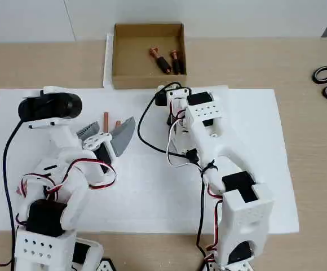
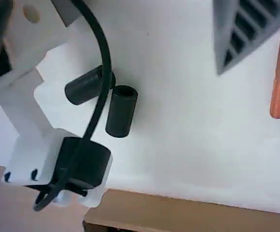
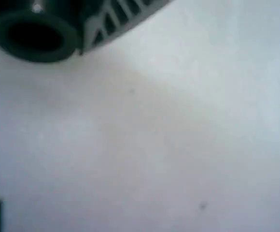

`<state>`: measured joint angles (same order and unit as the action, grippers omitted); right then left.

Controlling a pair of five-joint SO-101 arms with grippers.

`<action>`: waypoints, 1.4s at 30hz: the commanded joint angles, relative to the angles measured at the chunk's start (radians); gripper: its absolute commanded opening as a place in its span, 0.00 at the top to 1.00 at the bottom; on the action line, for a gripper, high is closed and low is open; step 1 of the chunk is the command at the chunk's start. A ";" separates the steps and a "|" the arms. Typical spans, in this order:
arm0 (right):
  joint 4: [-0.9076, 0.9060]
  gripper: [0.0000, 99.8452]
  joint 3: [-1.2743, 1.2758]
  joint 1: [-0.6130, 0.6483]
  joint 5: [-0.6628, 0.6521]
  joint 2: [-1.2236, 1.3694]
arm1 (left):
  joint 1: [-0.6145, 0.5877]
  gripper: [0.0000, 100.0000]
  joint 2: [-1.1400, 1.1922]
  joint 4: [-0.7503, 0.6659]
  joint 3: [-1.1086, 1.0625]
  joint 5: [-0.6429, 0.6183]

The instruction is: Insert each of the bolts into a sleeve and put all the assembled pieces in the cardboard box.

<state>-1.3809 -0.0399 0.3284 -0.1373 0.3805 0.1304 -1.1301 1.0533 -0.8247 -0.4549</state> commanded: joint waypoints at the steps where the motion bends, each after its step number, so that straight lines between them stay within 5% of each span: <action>1: 0.001 0.90 -0.008 0.002 0.003 -0.008 | 0.002 0.72 -0.012 -0.021 0.004 0.008; 27: 0.008 0.85 0.028 0.002 0.012 -0.002 | 0.002 0.72 -0.012 -0.020 0.004 0.008; 32: 0.008 1.00 0.028 0.002 0.012 0.001 | 0.002 0.72 -0.012 -0.020 0.004 0.008; 42: -0.096 1.00 -0.064 -0.005 0.002 -0.073 | -0.060 0.72 -0.008 0.032 0.033 0.077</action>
<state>-1.4024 -0.0445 0.3191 -0.1373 0.3851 0.1013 -1.1301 1.0549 -0.8585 -0.4350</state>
